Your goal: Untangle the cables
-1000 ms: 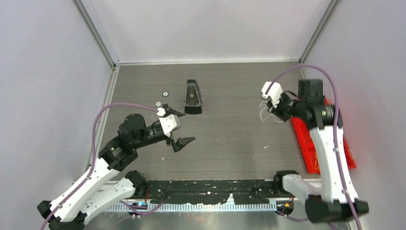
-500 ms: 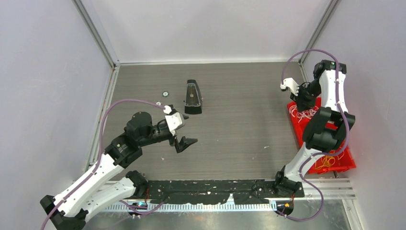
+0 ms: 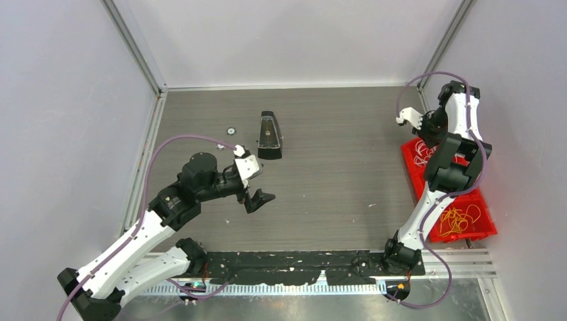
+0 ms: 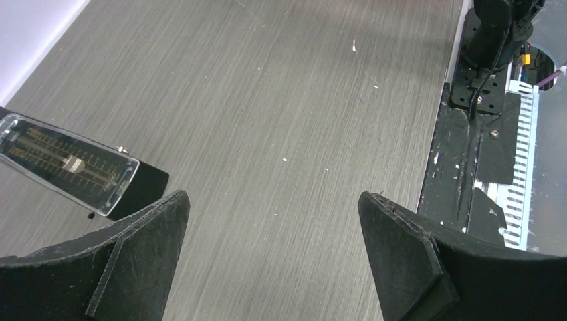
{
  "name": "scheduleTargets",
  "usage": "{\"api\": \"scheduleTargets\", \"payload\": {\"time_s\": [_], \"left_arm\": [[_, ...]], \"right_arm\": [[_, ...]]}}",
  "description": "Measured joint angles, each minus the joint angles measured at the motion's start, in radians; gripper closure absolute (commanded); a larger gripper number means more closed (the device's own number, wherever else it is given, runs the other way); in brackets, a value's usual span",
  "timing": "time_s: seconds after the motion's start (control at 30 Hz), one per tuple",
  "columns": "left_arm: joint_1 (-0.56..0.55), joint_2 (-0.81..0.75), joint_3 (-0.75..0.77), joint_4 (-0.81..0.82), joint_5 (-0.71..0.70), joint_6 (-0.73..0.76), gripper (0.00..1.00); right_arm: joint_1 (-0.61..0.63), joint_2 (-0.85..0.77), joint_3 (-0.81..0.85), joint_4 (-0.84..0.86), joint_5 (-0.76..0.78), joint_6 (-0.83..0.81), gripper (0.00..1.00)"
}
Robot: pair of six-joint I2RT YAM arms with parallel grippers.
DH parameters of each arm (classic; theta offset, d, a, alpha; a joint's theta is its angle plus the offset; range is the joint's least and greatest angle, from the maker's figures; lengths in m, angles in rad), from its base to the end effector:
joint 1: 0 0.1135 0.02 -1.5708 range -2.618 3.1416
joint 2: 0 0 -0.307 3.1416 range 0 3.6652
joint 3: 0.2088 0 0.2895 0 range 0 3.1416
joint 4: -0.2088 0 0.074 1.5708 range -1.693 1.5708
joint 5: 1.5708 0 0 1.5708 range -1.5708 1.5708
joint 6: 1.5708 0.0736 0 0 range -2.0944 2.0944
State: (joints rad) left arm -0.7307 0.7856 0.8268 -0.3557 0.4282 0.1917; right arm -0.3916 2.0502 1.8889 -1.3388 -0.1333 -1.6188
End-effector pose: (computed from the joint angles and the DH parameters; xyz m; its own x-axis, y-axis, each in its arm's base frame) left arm 0.1416 -0.1679 0.3586 -0.0544 0.2815 -0.9580 0.9286 0.3670 0.0551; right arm 0.4300 -0.1670 0.2531 -0.3250 -0.9369 -0.1290 -0.9387 0.3362 -0.0769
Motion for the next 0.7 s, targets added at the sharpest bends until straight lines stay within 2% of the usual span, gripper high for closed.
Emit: {"api": "scheduleTargets", "payload": {"time_s": [0.13, 0.2, 0.3, 0.33, 0.4, 0.7], "left_arm": [[0.000, 0.002, 0.018, -0.016, -0.009, 0.008, 0.01], [0.000, 0.003, 0.024, -0.019, -0.013, 0.017, 0.00], [0.000, 0.007, 0.026, -0.024, -0.017, 0.026, 0.01], [0.000, 0.009, 0.026, -0.027, -0.018, 0.028, 0.00], [0.000, 0.011, 0.027, -0.036, -0.021, 0.032, 0.01], [0.000, 0.010, 0.027, -0.055, -0.043, 0.052, 0.00]], "right_arm": [[-0.019, 0.023, -0.019, 0.103, 0.048, -0.014, 0.90], [-0.026, 0.023, -0.052, 0.166, 0.073, -0.025, 0.84], [-0.031, 0.027, -0.103, 0.240, 0.111, -0.034, 0.70], [-0.031, 0.032, -0.115, 0.257, 0.122, -0.037, 0.60], [-0.031, 0.039, -0.131, 0.284, 0.137, -0.034, 0.50], [-0.031, 0.016, -0.140, 0.267, 0.087, -0.005, 0.24]]}}
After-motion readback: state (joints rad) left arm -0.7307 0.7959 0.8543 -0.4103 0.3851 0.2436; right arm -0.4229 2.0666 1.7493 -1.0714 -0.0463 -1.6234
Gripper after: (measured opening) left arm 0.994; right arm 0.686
